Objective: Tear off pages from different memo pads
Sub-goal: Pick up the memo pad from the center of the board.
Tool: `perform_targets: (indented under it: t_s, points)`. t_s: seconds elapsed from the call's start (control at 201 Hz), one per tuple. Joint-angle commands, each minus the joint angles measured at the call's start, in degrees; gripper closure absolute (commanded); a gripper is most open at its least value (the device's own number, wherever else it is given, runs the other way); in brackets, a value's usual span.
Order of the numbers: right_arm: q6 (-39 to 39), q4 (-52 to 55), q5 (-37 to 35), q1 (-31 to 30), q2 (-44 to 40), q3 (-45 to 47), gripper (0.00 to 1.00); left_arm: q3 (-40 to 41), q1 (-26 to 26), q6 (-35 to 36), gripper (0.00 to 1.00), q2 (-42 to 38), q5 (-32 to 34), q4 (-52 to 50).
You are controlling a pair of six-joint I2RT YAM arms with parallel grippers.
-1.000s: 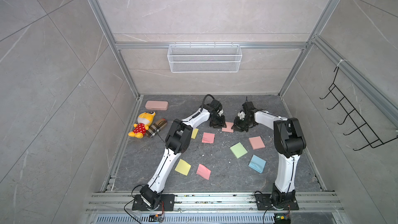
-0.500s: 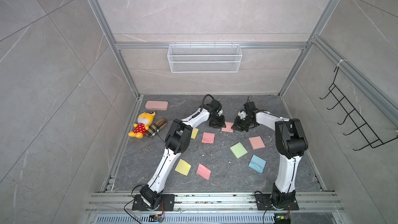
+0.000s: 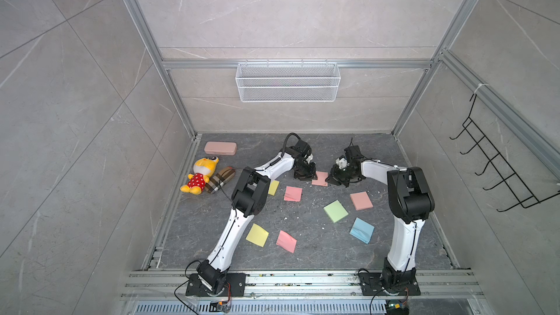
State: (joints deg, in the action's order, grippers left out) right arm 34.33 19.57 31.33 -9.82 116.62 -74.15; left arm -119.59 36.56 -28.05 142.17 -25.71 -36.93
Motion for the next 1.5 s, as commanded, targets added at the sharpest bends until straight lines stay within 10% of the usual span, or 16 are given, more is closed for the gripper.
perform_targets:
  t_s: [0.0, 0.294, 0.598, 1.215, 1.499]
  points:
    - [0.3, -1.3, 3.7, -0.3, -3.0, 2.4, 0.97, 5.0, -1.4, -0.3, 0.66, -4.7, -1.3, -1.1]
    - [4.0, -3.0, 13.9, -0.6, -16.7, 10.4, 1.0, 39.7, -9.6, -15.4, 0.4, -31.0, -19.0, 34.8]
    - [12.8, -3.9, 19.4, -6.5, -27.8, 14.4, 1.0, 51.8, -9.4, -21.3, 0.36, -40.8, -23.4, 44.0]
    - [16.7, -2.6, 21.7, -11.8, -30.9, 12.5, 1.0, 51.7, -11.0, -19.2, 0.98, -46.2, -26.9, 38.5]
    - [15.8, -0.3, 22.4, -11.8, -31.8, 10.6, 0.82, 47.4, -12.9, -18.0, 1.0, -46.1, -28.6, 28.2]
